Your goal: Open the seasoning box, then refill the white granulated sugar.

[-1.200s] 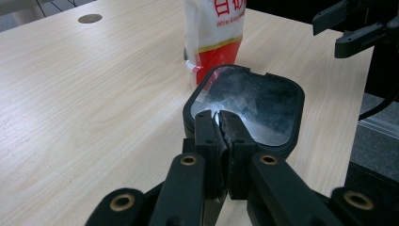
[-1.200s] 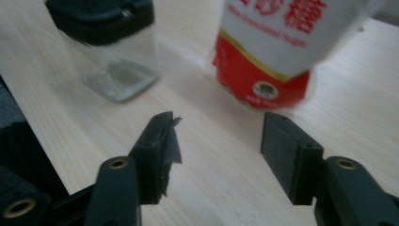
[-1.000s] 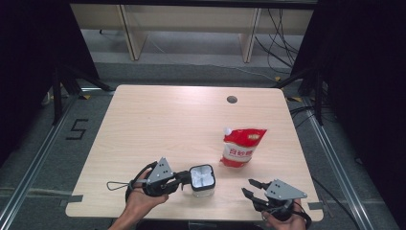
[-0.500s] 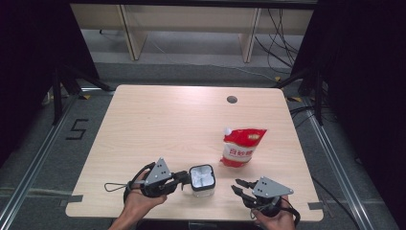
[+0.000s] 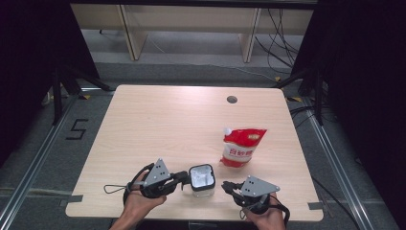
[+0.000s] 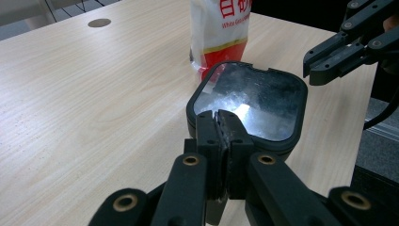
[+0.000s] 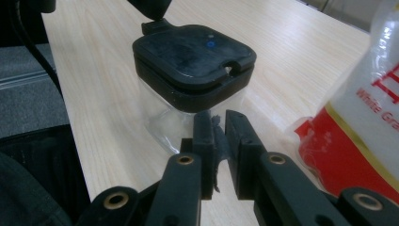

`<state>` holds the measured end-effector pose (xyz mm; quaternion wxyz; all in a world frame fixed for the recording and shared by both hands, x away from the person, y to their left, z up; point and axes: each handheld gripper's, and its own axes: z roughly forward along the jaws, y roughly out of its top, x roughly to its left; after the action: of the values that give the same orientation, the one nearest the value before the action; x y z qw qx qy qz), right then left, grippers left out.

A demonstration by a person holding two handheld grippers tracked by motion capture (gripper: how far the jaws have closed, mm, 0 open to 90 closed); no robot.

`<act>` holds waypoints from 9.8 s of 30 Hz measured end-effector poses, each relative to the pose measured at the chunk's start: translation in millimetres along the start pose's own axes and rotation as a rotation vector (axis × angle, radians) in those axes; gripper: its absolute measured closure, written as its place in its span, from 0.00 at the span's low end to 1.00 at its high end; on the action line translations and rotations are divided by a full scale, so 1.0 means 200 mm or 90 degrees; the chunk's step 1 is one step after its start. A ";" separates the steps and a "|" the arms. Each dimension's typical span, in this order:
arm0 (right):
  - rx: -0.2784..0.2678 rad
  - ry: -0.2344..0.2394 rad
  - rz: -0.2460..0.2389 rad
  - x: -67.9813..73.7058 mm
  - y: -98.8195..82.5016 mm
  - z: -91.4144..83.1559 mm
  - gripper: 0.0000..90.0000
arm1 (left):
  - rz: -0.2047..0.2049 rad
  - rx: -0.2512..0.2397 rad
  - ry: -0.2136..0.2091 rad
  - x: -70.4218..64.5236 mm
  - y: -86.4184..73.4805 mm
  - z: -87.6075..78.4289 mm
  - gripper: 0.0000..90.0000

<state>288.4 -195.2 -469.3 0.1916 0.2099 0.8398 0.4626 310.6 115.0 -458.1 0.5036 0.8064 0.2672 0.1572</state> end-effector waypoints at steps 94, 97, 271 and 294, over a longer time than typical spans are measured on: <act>-0.075 0.065 -0.084 0.14 0.45 0.23 0.99 | 0.038 0.036 -0.061 0.08 -0.20 0.09 0.81; -0.072 0.069 -0.082 0.14 0.45 0.25 0.99 | 0.032 0.031 -0.057 0.07 -0.20 0.10 0.81; -0.087 -0.162 0.186 -0.39 -0.13 0.16 0.38 | -0.061 0.083 -0.008 0.04 -0.27 -0.07 0.23; -0.095 -0.170 0.140 -0.44 -0.19 0.25 0.26 | -0.077 0.092 -0.002 0.04 -0.27 -0.08 0.23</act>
<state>381.7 -226.0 -514.5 0.2648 0.3450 0.7421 0.5100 294.3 149.7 -500.2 0.4534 0.8233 0.3249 0.1054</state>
